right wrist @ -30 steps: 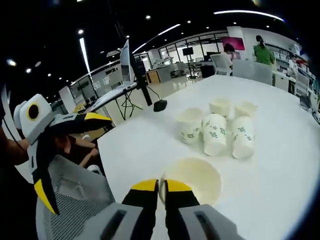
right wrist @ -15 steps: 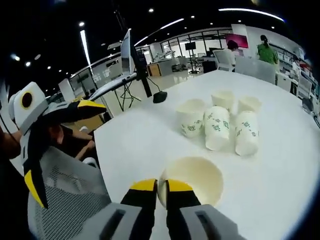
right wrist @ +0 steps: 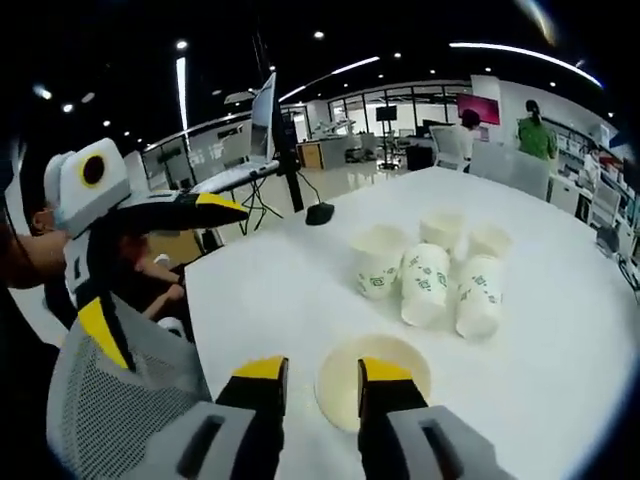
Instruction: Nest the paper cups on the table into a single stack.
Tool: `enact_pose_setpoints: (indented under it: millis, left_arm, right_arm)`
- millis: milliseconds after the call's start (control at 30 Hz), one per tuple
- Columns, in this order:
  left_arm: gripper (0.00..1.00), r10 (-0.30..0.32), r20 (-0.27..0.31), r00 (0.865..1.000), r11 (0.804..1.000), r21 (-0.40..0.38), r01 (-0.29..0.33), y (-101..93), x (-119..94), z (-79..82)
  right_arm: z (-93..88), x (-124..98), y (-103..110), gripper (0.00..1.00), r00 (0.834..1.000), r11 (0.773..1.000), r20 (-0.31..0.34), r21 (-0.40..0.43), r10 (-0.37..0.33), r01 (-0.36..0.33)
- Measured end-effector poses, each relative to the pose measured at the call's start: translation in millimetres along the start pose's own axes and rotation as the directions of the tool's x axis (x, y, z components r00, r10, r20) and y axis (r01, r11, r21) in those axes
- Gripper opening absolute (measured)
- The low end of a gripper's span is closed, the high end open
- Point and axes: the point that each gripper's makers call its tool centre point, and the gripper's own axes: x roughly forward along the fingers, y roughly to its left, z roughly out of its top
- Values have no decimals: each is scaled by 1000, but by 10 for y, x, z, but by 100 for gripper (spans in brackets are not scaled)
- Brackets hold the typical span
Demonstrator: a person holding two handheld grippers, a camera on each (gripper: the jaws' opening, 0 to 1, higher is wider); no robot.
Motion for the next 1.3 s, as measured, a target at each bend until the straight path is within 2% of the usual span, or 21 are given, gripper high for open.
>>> enact_pose_setpoints:
  millis: [100, 333, 400, 533, 733, 767, 867, 1033, 1133, 1200, 1300]
  left_arm:
    - [84, 5, 9, 1000, 1000, 4, -5, 95, 57, 29]
    - [71, 14, -2, 1000, 1000, 2, -14, 348, 221, 36]
    - [63, 24, -8, 1000, 1000, -5, -24, 431, 263, 21]
    - [46, 62, -21, 998, 998, 30, -61, 681, 374, -20]
    - [38, 62, -27, 998, 997, 50, -61, 844, 529, -11]
    - [36, 63, -33, 997, 997, 51, -61, 935, 561, -39]
    - [33, 65, -54, 996, 997, 52, -62, 1048, 646, -99]
    - [24, 59, -96, 994, 995, 82, -51, 1160, 802, -198]
    - [22, 52, -129, 990, 995, 91, -40, 1170, 870, -252]
    - [22, 51, -145, 988, 995, 87, -39, 1244, 929, -310]
    - [20, 42, -162, 986, 996, 87, -28, 1260, 1011, -321]
  right_arm:
    - [48, -84, 4, 29, 1000, 1000, 20, -14, -15, 16]
    - [94, -276, -103, 46, 995, 996, 61, -39, -75, 77]
    - [102, -326, -134, 50, 993, 994, 73, -48, -91, 95]
    - [100, -469, -194, 59, 986, 985, 99, -99, -134, 144]
    - [52, -622, -216, 67, 980, 980, 120, -99, -158, 171]
    - [35, -646, -214, 69, 979, 980, 121, -98, -161, 174]
    - [-11, -707, -222, 72, 977, 979, 123, -88, -172, 183]
    - [-109, -810, -247, 74, 975, 976, 118, -82, -189, 200]
    - [-143, -866, -250, 75, 972, 976, 123, -64, -198, 207]
    - [-177, -910, -254, 76, 970, 975, 125, -52, -209, 217]
    - [-229, -950, -260, 76, 968, 974, 119, -38, -220, 226]
